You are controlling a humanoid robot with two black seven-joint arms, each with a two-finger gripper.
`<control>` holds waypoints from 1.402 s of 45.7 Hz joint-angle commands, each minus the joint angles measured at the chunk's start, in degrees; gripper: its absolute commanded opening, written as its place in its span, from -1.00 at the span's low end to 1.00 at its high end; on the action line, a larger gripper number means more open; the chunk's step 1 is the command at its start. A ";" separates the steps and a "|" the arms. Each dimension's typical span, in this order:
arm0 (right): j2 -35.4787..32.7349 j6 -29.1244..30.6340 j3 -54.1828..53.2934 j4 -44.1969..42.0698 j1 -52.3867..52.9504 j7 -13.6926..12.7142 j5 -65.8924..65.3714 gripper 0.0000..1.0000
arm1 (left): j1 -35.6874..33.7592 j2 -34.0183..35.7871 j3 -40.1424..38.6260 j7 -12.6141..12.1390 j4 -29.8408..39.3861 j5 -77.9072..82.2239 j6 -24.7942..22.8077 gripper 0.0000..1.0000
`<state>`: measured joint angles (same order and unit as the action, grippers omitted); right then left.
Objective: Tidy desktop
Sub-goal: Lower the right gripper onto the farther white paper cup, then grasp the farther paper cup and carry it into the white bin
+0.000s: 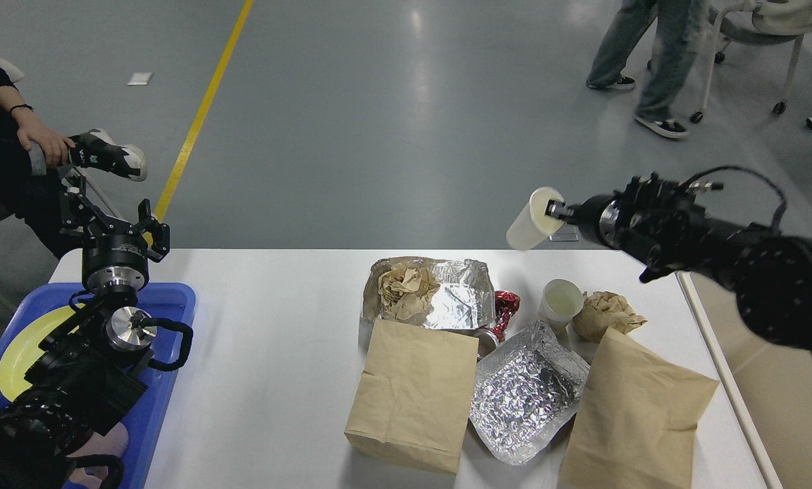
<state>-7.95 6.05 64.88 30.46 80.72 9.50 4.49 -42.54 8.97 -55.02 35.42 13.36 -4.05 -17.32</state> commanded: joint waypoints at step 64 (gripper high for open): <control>-27.03 -19.49 -4.85 -5.94 -34.66 -0.01 0.35 1.00 | 0.00 -0.01 0.00 0.00 0.00 0.00 0.00 0.93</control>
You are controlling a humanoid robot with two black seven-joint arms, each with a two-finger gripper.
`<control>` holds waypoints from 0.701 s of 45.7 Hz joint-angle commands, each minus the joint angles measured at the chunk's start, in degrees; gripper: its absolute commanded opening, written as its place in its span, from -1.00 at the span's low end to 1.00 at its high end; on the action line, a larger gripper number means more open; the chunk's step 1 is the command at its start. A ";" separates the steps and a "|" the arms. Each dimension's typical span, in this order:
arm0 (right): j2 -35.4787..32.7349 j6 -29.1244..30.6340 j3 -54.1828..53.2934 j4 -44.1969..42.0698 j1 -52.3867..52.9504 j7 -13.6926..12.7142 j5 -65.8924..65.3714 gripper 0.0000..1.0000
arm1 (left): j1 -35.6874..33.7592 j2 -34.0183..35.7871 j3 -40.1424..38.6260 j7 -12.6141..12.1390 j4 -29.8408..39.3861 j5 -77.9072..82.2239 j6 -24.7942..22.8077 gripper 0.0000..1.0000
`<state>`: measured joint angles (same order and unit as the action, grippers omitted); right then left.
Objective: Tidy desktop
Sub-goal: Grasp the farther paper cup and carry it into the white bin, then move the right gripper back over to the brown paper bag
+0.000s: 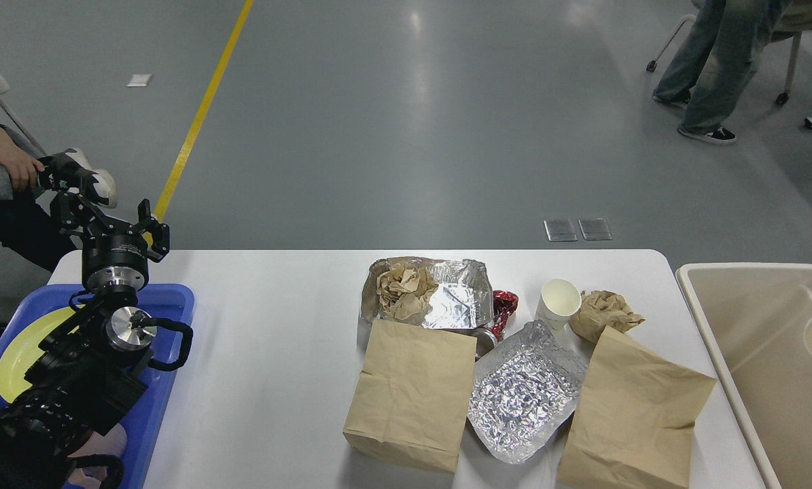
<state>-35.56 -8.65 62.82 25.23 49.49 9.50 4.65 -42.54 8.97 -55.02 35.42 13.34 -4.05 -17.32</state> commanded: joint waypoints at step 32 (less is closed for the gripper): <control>11.04 9.08 4.05 12.11 26.69 -0.19 -0.17 1.00 | 0.00 0.00 0.00 0.00 0.01 0.00 0.00 0.93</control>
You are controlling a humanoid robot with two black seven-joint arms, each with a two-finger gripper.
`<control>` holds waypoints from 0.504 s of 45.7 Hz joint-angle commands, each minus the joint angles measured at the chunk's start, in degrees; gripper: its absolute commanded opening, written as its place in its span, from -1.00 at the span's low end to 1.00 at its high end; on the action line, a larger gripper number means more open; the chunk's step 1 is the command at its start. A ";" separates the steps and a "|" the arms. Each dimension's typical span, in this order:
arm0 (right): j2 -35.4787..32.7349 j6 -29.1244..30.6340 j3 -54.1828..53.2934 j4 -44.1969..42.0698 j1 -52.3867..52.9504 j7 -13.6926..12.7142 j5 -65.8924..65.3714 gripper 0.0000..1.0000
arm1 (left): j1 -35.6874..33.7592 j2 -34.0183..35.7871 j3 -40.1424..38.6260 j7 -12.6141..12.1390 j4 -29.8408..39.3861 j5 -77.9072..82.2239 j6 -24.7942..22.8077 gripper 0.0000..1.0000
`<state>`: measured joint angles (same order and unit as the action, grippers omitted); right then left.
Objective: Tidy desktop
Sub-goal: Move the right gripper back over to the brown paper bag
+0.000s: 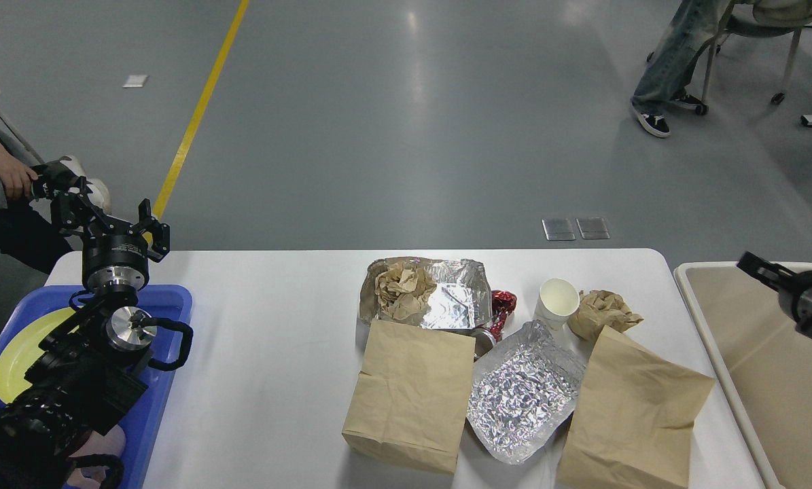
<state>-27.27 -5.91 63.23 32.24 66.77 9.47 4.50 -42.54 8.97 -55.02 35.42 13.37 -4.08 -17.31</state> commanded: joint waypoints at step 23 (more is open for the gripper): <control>3.19 45.19 14.20 29.20 43.17 -0.06 0.16 1.00 | 0.00 0.00 0.00 0.00 -0.01 0.03 0.00 0.93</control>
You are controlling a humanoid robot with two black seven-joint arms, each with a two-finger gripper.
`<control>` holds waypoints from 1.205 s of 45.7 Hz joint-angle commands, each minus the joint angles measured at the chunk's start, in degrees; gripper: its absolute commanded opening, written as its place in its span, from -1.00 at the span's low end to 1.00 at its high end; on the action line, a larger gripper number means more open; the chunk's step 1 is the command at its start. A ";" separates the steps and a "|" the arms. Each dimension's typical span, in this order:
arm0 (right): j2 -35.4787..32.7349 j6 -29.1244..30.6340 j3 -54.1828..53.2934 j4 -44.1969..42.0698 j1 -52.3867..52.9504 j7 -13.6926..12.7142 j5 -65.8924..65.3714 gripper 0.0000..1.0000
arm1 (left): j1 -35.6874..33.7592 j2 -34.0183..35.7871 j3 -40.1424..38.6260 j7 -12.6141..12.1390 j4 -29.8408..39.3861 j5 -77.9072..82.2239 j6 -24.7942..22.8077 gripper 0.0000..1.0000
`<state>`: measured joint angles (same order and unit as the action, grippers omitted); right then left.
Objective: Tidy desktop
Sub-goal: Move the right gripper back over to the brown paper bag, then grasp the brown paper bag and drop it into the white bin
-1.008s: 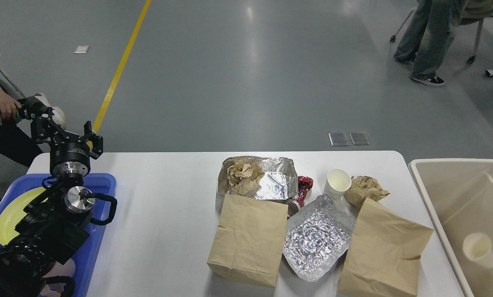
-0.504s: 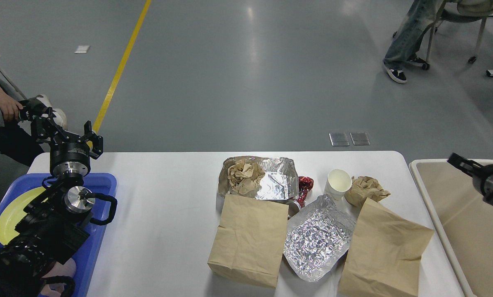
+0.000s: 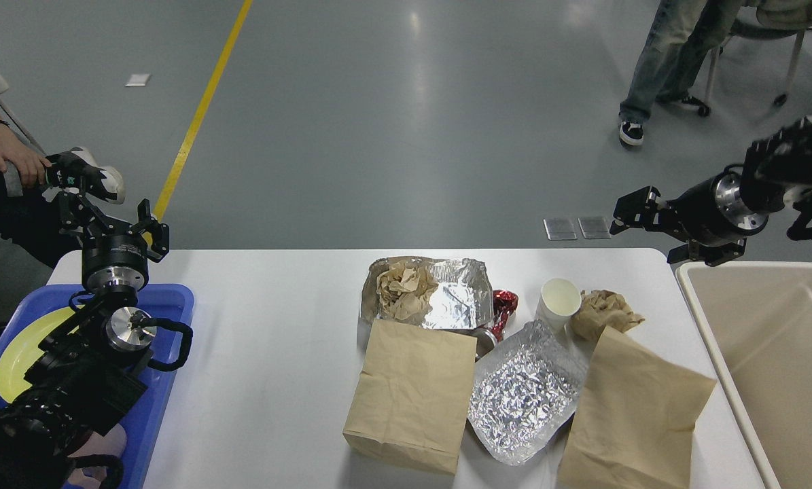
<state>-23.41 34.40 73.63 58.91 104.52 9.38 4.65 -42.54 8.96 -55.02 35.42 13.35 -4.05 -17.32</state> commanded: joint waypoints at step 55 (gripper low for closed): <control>-5.42 -18.48 -4.02 -5.91 -33.15 0.20 -16.96 0.41 | 0.00 0.00 0.00 0.00 0.01 0.01 0.00 0.93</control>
<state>-28.39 17.82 69.44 53.87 71.84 9.57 -9.92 -42.54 8.97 -55.02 35.42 13.36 -4.08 -17.32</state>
